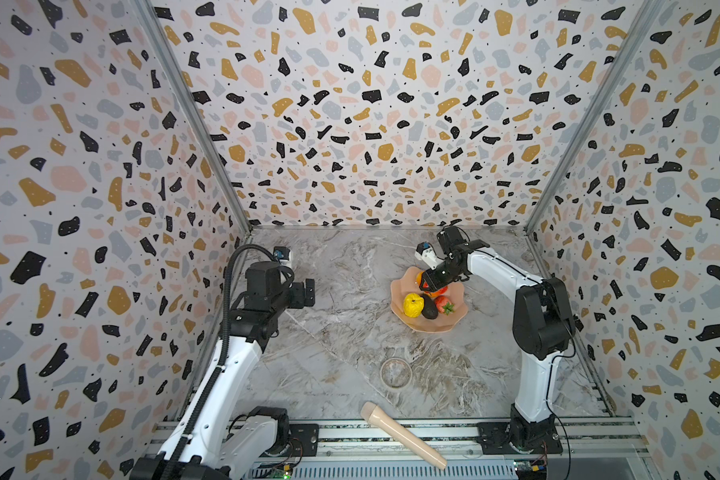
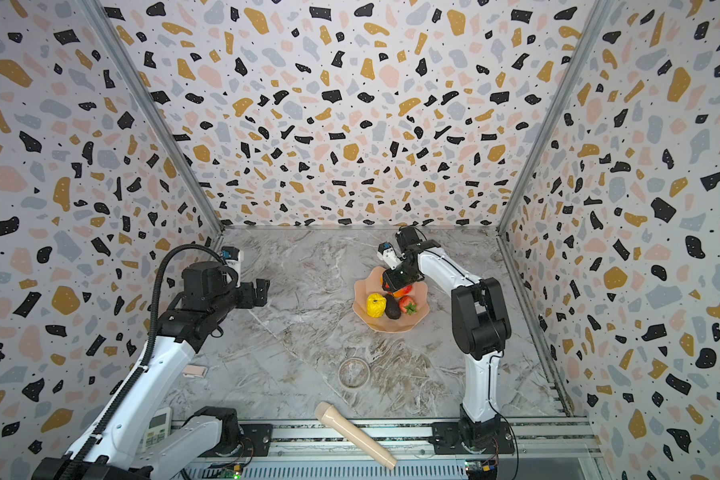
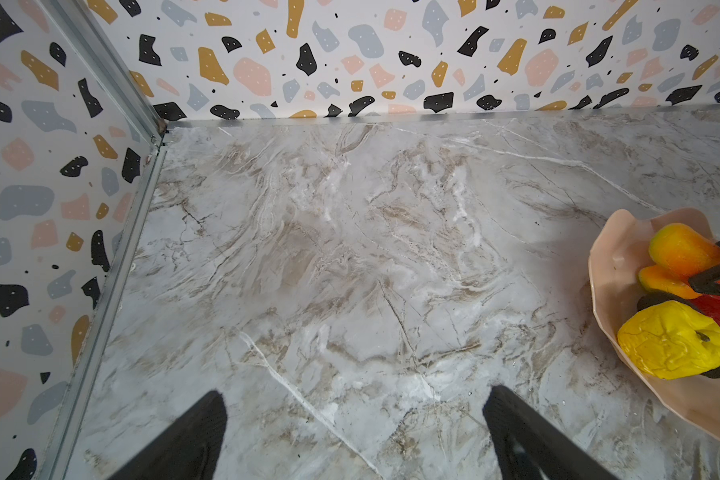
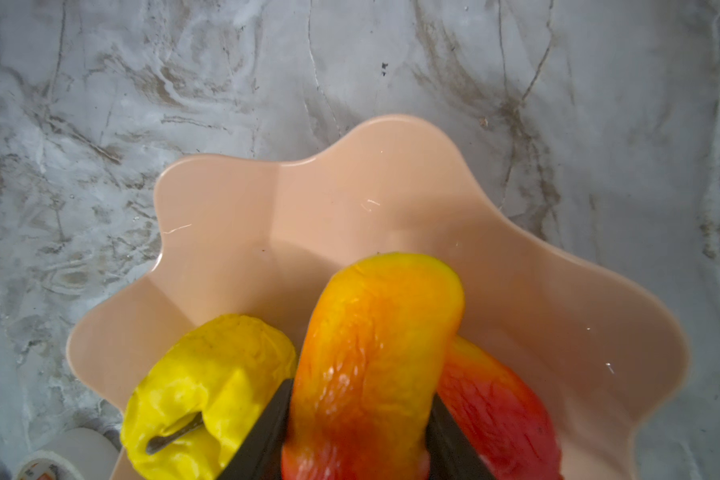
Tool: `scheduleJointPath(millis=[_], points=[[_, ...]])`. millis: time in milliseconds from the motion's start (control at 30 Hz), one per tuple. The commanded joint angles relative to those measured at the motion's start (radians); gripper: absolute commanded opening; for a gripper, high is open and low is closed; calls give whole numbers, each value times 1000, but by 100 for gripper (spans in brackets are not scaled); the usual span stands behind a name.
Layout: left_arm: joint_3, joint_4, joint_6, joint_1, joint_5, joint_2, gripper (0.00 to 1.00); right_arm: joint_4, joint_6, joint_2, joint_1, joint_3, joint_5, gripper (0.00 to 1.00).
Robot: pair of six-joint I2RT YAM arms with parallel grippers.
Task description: Place and organize the fake fruits in the fruit bowl
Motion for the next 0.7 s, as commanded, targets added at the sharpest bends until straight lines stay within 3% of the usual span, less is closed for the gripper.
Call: scheduleJointPath(millis=[0, 200, 433, 467, 667], points=[[-6, 22, 15, 6, 4, 4, 100, -48, -14, -5, -3, 52, -24, 53], [-5, 23, 16, 6, 3, 5, 100, -48, -15, -16, -1, 61, -18, 73], [-6, 23, 16, 6, 1, 7, 100, -44, -3, -61, 3, 67, 18, 80], [-6, 23, 16, 6, 1, 8, 100, -37, 3, -76, 3, 63, 28, 99], [11, 23, 19, 4, 3, 14, 100, 168, 48, -315, 3, -118, 117, 99]])
